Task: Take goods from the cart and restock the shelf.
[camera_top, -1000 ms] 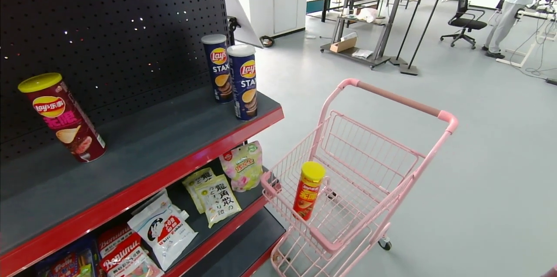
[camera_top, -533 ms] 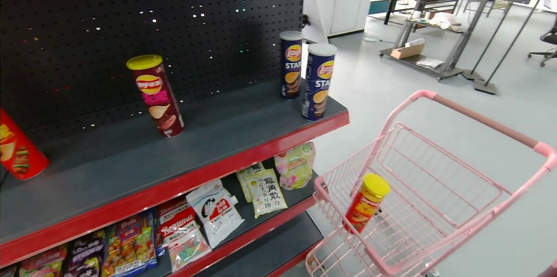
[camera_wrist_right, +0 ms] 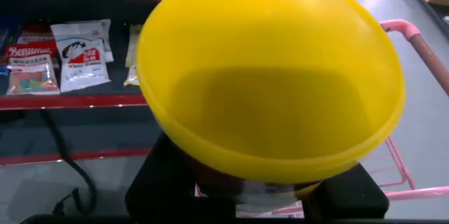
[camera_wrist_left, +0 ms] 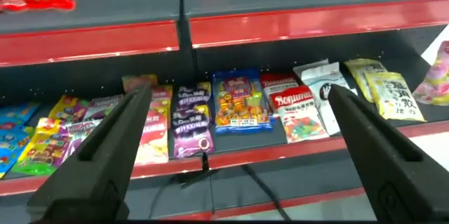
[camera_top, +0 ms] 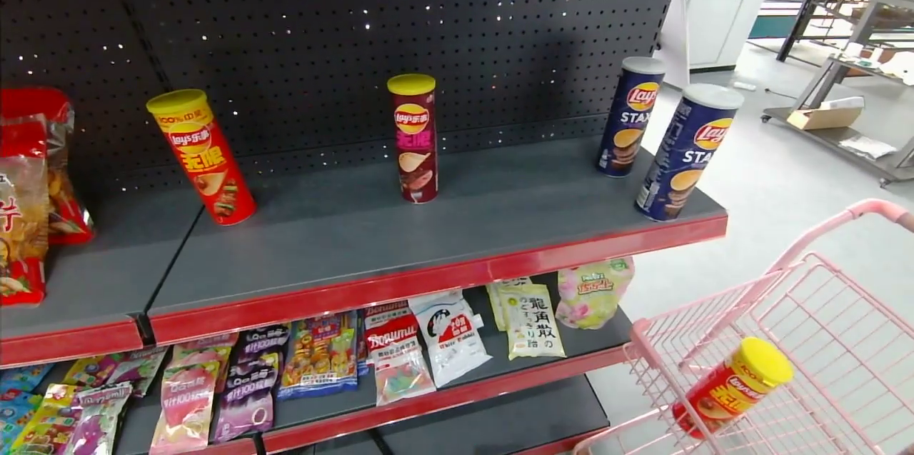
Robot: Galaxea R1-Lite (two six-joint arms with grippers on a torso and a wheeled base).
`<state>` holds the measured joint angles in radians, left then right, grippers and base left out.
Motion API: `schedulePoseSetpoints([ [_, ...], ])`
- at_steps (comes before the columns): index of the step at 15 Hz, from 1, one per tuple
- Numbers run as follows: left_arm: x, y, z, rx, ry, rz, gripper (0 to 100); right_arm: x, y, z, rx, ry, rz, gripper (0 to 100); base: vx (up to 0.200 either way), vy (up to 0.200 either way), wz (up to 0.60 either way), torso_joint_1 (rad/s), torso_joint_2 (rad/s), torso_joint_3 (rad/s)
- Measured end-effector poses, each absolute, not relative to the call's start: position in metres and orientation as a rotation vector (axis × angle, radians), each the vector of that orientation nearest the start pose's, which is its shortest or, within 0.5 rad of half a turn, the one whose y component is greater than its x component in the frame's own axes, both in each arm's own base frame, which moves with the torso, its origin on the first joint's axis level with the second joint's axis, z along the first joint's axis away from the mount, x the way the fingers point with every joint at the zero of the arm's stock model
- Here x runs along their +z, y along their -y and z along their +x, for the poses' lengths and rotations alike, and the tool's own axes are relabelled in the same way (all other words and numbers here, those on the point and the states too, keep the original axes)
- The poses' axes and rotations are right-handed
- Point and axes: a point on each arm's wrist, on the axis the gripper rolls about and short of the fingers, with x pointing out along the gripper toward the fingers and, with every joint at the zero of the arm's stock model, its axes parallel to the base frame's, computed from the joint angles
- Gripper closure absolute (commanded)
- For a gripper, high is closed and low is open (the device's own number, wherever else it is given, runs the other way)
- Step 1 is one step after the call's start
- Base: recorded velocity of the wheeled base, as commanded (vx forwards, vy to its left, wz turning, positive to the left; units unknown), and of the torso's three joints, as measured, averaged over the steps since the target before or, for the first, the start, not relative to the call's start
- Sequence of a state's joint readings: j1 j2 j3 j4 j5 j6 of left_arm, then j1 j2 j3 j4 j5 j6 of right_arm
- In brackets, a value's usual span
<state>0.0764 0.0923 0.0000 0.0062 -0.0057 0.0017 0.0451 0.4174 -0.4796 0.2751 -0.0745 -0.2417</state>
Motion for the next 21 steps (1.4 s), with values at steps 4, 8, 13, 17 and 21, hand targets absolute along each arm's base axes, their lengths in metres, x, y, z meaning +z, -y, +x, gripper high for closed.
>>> schedulePoseSetpoints([
  [4,0.077,0.001,-0.016,0.07,-0.098,-0.002,0,0.164,0.003,-0.03,-0.008,-0.11,-0.257,100,0.2,0.0,0.0,-0.007,-0.01,0.004],
  [8,0.077,0.001,-0.016,0.068,-0.098,-0.001,0,0.149,0.004,-0.046,-0.018,-0.022,-0.253,100,0.1,0.0,0.0,0.006,0.0,0.0],
  [13,0.077,0.001,-0.016,0.067,-0.103,0.0,0,0.145,0.004,-0.049,-0.015,0.002,-0.233,100,0.0,0.0,0.0,0.0,0.0,0.0],
  [17,0.081,0.002,-0.016,-0.055,-0.086,0.047,0,0.136,0.002,-0.048,0.006,-0.011,-0.223,100,0.0,0.0,0.0,0.0,0.0,0.0],
  [21,0.152,0.002,-0.01,-0.187,-0.027,-0.005,0,0.131,0.002,-0.047,-0.021,-0.025,-0.224,100,0.0,0.0,0.0,0.0,0.0,0.0],
])
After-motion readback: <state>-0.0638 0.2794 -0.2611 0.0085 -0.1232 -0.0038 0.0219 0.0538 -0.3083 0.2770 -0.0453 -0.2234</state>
